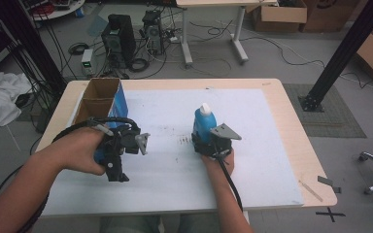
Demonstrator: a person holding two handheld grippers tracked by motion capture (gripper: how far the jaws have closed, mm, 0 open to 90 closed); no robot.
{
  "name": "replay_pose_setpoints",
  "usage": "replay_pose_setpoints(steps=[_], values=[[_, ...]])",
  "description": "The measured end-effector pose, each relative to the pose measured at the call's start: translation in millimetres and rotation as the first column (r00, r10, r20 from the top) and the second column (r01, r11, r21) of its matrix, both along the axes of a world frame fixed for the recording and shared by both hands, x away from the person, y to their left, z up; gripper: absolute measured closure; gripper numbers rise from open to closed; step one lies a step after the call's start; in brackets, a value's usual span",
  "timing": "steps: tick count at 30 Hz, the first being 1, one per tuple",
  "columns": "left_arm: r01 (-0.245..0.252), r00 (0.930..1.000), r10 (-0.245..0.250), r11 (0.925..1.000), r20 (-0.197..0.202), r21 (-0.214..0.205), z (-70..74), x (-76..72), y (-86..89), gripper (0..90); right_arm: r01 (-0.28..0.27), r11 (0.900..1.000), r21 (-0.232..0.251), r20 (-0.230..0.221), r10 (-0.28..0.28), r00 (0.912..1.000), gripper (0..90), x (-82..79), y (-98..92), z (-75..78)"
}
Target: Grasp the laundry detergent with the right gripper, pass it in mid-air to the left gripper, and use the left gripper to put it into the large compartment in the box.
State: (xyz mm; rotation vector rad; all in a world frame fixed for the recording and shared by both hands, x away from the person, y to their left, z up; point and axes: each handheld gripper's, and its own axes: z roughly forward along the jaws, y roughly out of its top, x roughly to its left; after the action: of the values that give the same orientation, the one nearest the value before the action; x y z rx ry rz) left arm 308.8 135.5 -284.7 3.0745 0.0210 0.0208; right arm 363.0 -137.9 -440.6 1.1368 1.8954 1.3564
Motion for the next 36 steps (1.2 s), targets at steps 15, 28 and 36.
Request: replay_pose_setpoints(steps=[15,28,36], values=[[0.002,1.0000,-0.002,1.0000,0.000,0.000,0.6,1.2,-2.8,0.1,0.005,0.9997,-0.024,0.023,-0.005,0.9997,30.7,-3.3,4.5,1.5],[-0.002,1.0000,0.002,1.0000,0.003,0.002,1.1,-0.1,-1.7,0.1,0.041,0.9983,-0.041,0.035,-0.039,0.9986,37.6,-5.2,9.3,1.7],[0.002,1.0000,-0.002,1.0000,-0.001,0.003,-0.2,0.8,-5.0,0.1,0.038,0.9983,-0.044,0.039,-0.036,0.9986,42.4,-6.5,10.3,2.2]])
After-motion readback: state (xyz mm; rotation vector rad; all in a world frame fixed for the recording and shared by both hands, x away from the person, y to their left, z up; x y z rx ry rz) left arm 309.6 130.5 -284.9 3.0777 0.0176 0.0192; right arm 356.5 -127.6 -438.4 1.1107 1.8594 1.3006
